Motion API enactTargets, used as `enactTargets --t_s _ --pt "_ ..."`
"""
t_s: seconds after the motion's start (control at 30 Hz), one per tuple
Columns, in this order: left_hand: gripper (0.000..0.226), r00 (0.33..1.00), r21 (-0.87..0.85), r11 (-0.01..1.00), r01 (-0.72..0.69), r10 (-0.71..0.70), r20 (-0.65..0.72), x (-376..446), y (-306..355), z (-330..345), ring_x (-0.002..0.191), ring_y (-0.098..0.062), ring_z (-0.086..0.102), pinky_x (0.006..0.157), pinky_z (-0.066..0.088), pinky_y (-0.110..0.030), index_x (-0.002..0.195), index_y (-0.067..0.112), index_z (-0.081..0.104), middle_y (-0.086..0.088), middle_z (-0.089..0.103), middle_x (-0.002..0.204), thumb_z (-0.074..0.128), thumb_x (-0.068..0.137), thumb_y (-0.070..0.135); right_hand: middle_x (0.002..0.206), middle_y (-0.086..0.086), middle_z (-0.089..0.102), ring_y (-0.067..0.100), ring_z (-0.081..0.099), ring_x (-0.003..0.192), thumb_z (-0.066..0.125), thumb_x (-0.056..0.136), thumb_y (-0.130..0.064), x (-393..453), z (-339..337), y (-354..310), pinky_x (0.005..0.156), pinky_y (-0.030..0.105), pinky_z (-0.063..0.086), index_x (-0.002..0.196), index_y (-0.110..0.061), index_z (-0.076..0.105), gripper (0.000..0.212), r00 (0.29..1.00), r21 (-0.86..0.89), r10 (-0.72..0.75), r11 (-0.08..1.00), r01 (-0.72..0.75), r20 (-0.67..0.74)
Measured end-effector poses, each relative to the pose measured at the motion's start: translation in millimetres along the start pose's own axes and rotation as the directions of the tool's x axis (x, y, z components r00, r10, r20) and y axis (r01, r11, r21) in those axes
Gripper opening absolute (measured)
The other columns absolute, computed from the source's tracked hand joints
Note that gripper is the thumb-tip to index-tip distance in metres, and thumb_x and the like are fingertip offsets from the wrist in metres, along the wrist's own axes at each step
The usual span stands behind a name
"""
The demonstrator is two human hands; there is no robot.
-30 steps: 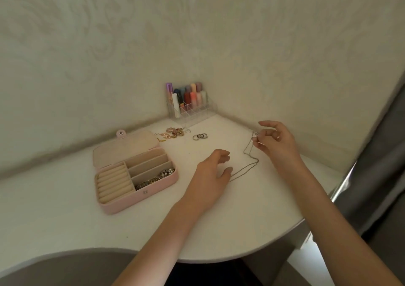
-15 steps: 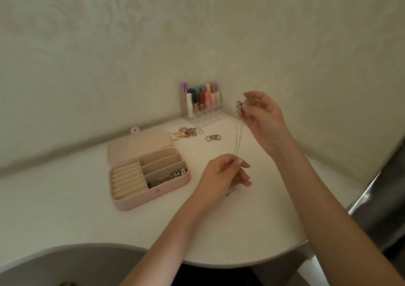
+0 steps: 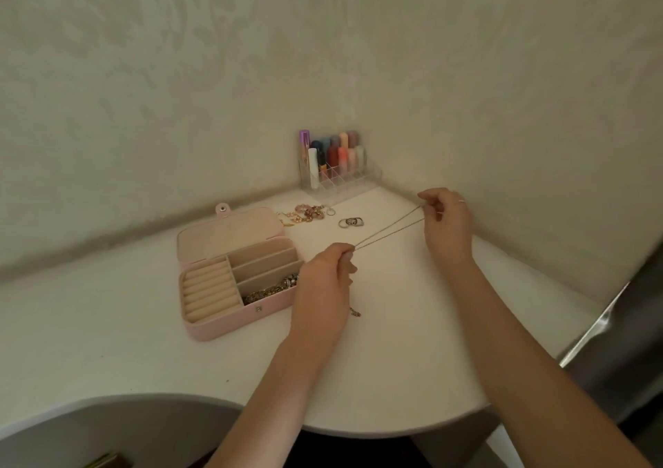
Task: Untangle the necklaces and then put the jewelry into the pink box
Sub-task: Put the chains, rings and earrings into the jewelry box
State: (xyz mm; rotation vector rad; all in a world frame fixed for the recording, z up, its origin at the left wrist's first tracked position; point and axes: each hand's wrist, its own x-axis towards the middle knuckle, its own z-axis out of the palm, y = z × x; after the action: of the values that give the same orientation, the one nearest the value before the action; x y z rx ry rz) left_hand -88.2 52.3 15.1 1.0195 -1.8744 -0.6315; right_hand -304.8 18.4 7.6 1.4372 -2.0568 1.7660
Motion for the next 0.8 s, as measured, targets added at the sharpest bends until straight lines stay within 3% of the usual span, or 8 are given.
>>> enactTargets --t_s 0.07,0.17,0.27,0.33,0.43,0.53,0.67,0.8 --pt "0.021 1.0 0.008 1.0 0.011 -0.011 0.0 1 0 -9 0.064 -0.011 0.061 0.07 0.053 -0.032 0.111 0.01 0.064 0.003 0.062 0.08 0.047 0.098 0.01 0.101 0.013 0.066 0.022 0.058 0.092 0.046 0.087 0.01 -2 -1 0 0.076 0.012 0.033 0.103 -0.004 0.067 0.03 0.998 -0.073 -0.057 0.996 0.058 0.017" --pt "0.013 0.992 0.115 0.992 -0.058 0.045 0.114 13 2 -32 0.055 -0.001 0.062 0.062 0.053 -0.025 0.098 0.012 0.067 0.003 0.066 0.078 0.054 0.095 0.011 0.099 0.014 0.067 0.026 0.059 0.096 0.041 0.085 0.015 -3 -1 -2 0.078 0.011 0.031 0.103 -0.002 0.068 0.036 0.991 -0.113 -0.128 0.985 0.131 0.029" --pt "0.01 0.946 0.214 0.977 0.027 -0.094 0.31 36 5 -62 0.048 -0.001 0.06 0.054 0.05 -0.016 0.084 0.008 0.067 -0.004 0.069 0.073 0.06 0.088 0.004 0.097 0.016 0.065 0.027 0.058 0.093 0.039 0.08 0.021 -4 2 -5 0.077 0.01 0.031 0.1 -0.002 0.067 0.041 0.983 -0.113 -0.178 0.977 0.182 0.042" --pt "0.011 0.911 0.292 0.955 0.053 -0.166 0.378 45 6 -78 0.054 -0.006 0.065 0.057 0.051 -0.018 0.078 0.01 0.068 -0.004 0.071 0.07 0.063 0.086 0.003 0.096 0.015 0.065 0.026 0.058 0.092 0.039 0.08 0.022 -4 4 -6 0.077 0.011 0.032 0.099 -0.002 0.067 0.041 0.979 -0.112 -0.199 0.973 0.204 0.052" --pt "0.017 0.924 0.359 0.932 0.044 -0.175 0.341 51 5 -94 0.061 -0.005 0.066 0.065 0.05 -0.021 0.072 0.017 0.068 0.006 0.07 0.066 0.066 0.083 0.005 0.096 0.015 0.066 0.027 0.058 0.092 0.039 0.08 0.021 -4 6 -7 0.077 0.014 0.034 0.096 -0.002 0.067 0.039 0.974 -0.11 -0.218 0.968 0.224 0.058" --pt "0.012 0.932 0.326 0.94 0.102 -0.205 0.299 53 5 -105 0.054 0.0 0.063 0.061 0.05 -0.014 0.075 0.015 0.07 0.009 0.067 0.058 0.067 0.084 0.006 0.095 0.013 0.066 0.025 0.058 0.089 0.04 0.08 0.02 -5 8 -8 0.075 0.016 0.033 0.094 -0.003 0.066 0.038 0.97 -0.098 -0.23 0.967 0.237 0.078" --pt "0.018 0.948 0.279 0.95 0.139 -0.209 0.239 52 4 -116 0.062 -0.02 0.068 0.074 0.058 -0.041 0.073 0.019 0.067 -0.007 0.071 0.067 0.066 0.084 0.005 0.094 0.012 0.065 0.021 0.055 0.087 0.04 0.08 0.02 -8 10 -12 0.073 0.015 0.031 0.094 -0.004 0.066 0.038 0.963 -0.083 -0.249 0.963 0.258 0.106" --pt "0.02 0.957 0.264 0.95 0.167 -0.22 0.187 53 6 -123 0.054 -0.011 0.066 0.076 0.058 -0.044 0.073 0.02 0.069 0.0 0.07 0.06 0.065 0.085 0.005 0.093 0.01 0.064 0.022 0.055 0.086 0.041 0.082 0.017 -9 11 -14 0.071 0.017 0.031 0.093 -0.005 0.066 0.036 0.96 -0.079 -0.255 0.961 0.265 0.114"
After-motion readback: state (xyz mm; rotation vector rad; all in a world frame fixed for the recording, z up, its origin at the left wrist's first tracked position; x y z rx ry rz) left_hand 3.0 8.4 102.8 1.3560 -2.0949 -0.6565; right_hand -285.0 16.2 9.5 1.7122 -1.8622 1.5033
